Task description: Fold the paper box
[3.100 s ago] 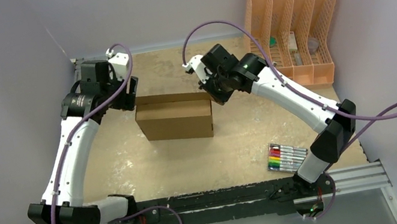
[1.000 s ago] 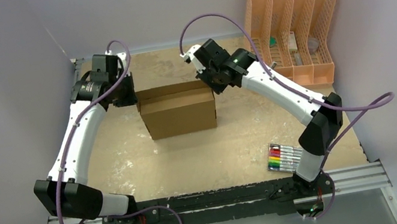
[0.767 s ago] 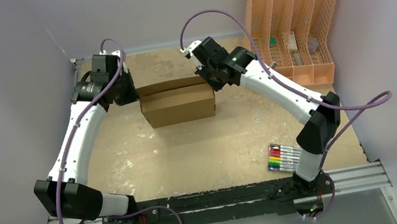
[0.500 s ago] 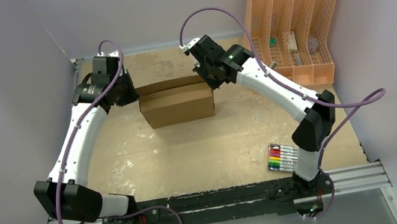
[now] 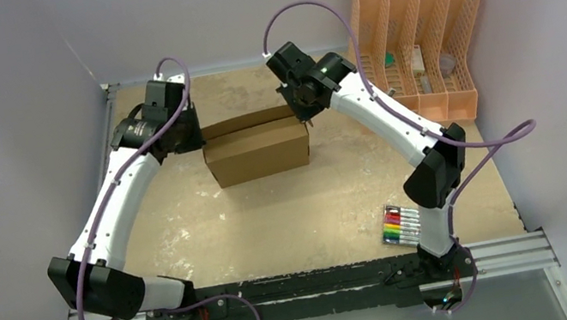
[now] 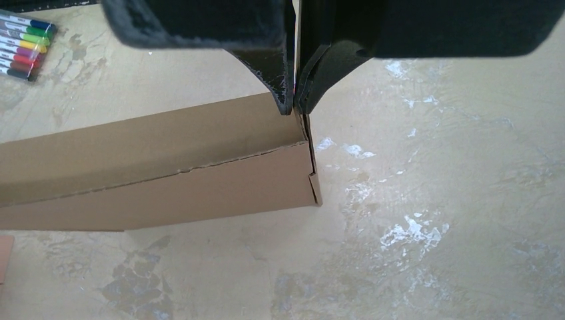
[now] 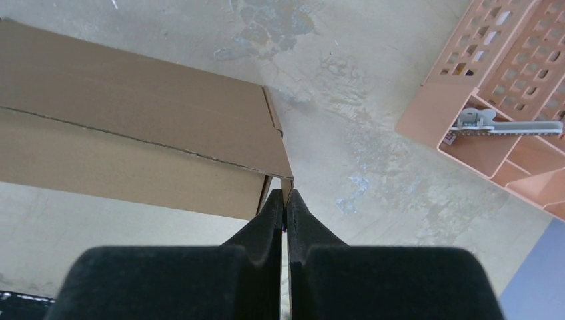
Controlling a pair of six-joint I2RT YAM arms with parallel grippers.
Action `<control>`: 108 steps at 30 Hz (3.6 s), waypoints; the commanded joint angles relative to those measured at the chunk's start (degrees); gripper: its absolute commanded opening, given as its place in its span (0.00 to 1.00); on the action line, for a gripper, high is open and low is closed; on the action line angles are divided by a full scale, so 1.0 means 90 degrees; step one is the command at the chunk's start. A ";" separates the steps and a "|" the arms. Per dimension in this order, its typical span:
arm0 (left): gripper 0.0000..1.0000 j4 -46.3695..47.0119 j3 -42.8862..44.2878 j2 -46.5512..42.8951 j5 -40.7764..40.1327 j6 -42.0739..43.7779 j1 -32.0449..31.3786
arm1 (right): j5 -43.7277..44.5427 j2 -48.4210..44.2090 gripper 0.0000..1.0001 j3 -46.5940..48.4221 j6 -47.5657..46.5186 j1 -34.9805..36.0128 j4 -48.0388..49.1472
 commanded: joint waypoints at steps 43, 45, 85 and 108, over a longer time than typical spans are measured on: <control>0.00 -0.0133 0.0490 -0.0179 0.0152 0.0848 -0.0312 | 0.0443 -0.0103 0.00 -0.0291 0.1540 -0.0241 0.0258; 0.00 -0.0133 0.0497 -0.0193 0.0107 0.0854 -0.0312 | 0.0427 -0.0122 0.00 -0.0353 0.1533 -0.0241 0.0289; 0.00 0.1313 -0.0016 -0.0369 0.0304 -0.1281 -0.0312 | 0.0325 -0.0123 0.00 -0.0662 0.1587 -0.0202 0.0434; 0.00 0.1865 -0.0577 -0.0574 0.0213 -0.1612 -0.0312 | 0.0214 -0.0097 0.00 -0.0721 0.1580 -0.0181 0.0502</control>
